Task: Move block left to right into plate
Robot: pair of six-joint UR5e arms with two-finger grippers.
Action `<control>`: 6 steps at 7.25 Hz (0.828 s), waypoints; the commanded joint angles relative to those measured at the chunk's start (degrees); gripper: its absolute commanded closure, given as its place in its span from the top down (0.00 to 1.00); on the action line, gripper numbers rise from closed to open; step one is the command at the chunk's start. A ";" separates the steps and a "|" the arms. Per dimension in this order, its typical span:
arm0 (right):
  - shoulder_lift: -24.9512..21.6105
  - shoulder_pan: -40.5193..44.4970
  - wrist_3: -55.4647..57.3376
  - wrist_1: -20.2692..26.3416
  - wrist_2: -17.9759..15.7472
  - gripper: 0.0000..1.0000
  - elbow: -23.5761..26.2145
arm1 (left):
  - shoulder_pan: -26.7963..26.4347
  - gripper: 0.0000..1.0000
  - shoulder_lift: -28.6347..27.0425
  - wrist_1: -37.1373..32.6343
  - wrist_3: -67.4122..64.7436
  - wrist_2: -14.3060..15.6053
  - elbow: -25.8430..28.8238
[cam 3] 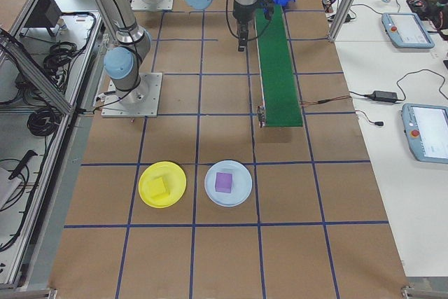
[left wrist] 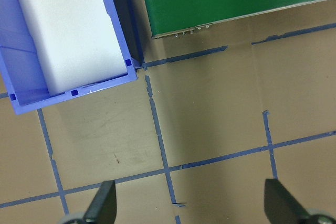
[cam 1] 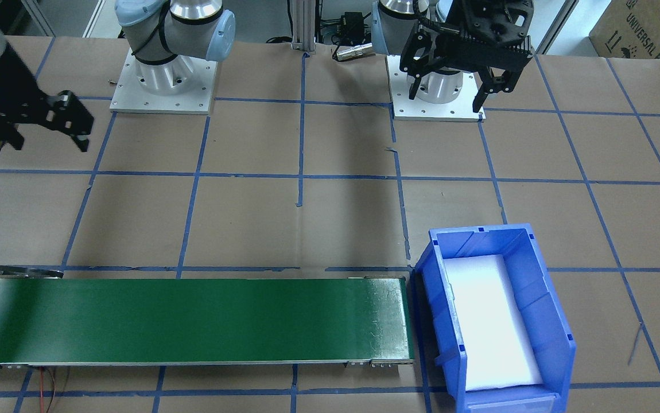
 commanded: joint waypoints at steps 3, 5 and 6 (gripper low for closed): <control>0.70 10.00 9.79 -0.23 3.23 1.00 -1.00 | -0.01 1.00 -0.03 0.00 -0.07 0.00 0.00; 1.75 9.57 9.70 0.02 3.33 1.00 -1.87 | -0.01 1.00 0.06 0.00 -0.07 0.00 0.00; 2.28 9.39 9.70 0.03 3.33 1.00 -2.58 | -0.01 1.00 0.06 0.00 -0.07 0.00 0.00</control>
